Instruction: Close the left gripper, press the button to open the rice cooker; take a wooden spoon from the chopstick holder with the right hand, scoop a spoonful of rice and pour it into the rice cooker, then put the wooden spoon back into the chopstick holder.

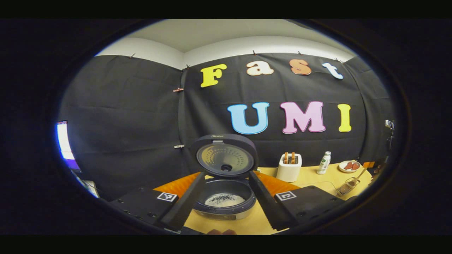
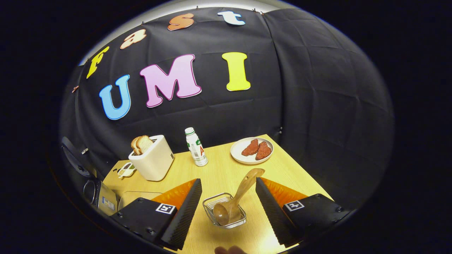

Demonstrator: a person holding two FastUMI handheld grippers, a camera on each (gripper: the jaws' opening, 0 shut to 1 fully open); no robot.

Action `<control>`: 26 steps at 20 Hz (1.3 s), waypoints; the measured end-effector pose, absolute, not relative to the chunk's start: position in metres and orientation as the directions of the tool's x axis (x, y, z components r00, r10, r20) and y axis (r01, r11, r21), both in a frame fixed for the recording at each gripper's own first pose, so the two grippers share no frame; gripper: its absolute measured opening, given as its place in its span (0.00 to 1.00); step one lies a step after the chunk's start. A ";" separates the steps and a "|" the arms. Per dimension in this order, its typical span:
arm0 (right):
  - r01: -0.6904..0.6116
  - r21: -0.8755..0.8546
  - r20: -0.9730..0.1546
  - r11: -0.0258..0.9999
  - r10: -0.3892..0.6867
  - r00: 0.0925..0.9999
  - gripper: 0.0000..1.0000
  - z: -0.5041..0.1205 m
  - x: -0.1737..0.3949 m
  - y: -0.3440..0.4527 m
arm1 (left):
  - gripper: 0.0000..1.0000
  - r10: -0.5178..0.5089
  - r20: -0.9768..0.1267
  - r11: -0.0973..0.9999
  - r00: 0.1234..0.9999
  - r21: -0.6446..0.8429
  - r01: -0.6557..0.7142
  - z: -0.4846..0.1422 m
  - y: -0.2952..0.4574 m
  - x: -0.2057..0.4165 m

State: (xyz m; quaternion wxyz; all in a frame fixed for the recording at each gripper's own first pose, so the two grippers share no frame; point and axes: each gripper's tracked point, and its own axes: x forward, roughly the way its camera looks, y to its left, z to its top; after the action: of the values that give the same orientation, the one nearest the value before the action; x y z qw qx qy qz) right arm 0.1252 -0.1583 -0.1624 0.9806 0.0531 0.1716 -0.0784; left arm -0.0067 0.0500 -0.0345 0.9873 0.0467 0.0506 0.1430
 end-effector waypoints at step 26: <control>0.196 0.221 -0.474 0.955 -0.070 0.877 0.30 -0.225 0.177 -0.193 | 0.86 0.305 -0.150 0.950 0.940 0.116 -0.290 -0.047 0.013 -0.023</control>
State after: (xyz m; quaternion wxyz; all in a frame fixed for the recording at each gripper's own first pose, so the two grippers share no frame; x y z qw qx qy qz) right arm 0.1769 -0.1926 -0.2246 0.9598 0.1325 0.2376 -0.0693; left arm -0.0233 0.0133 -0.0471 0.9839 0.0460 0.0834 0.1511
